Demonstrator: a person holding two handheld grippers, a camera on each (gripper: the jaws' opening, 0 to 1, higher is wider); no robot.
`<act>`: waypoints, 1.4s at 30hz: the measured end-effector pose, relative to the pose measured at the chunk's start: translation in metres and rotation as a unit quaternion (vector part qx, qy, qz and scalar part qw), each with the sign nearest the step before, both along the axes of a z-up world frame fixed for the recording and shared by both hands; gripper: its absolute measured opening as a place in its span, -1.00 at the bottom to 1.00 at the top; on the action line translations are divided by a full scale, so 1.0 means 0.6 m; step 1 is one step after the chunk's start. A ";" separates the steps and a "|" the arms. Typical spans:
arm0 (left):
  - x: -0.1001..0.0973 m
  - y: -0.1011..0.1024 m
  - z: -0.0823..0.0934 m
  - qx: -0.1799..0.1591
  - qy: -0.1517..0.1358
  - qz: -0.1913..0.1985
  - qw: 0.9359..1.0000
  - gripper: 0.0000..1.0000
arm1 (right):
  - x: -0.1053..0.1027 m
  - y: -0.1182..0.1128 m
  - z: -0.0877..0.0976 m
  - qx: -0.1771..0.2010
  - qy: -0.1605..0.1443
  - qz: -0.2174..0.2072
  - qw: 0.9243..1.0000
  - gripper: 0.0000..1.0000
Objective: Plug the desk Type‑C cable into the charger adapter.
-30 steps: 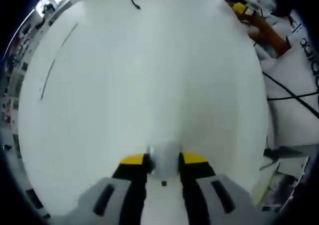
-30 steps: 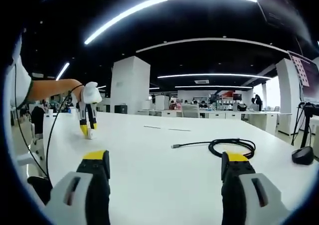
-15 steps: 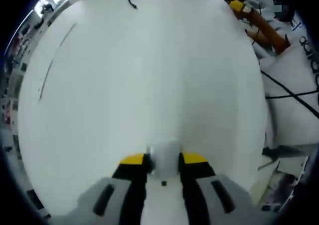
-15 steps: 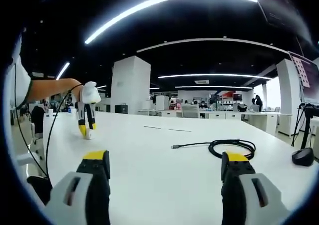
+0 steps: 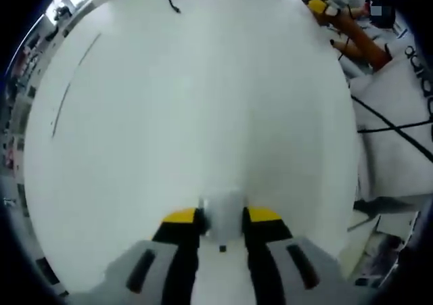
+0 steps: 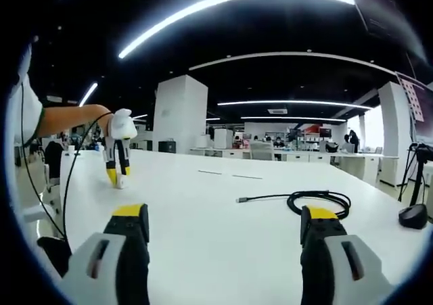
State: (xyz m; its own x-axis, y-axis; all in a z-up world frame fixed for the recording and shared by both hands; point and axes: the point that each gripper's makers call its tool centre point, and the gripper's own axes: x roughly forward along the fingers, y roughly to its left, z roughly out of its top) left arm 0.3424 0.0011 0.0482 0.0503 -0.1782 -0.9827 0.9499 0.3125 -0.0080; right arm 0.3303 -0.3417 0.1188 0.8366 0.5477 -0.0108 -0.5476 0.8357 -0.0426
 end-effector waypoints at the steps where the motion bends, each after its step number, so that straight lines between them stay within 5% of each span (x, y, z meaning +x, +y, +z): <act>1: 0.000 0.000 0.000 -0.002 -0.001 0.001 1.000 -0.51 | 0.000 0.000 0.000 0.000 0.000 0.000 1.000 0.88; 42: -0.050 -0.011 -0.003 -0.004 -0.005 -0.017 1.000 -0.51 | -0.001 0.007 -0.011 -0.009 0.005 0.009 1.000 0.88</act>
State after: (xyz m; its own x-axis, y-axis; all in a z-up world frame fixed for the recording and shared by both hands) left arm 0.3124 -0.0054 0.0466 0.0537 -0.1884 -0.9806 0.9599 0.2804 -0.0013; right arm 0.3298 -0.3375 0.1120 0.8269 0.5616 -0.0299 -0.5624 0.8252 -0.0523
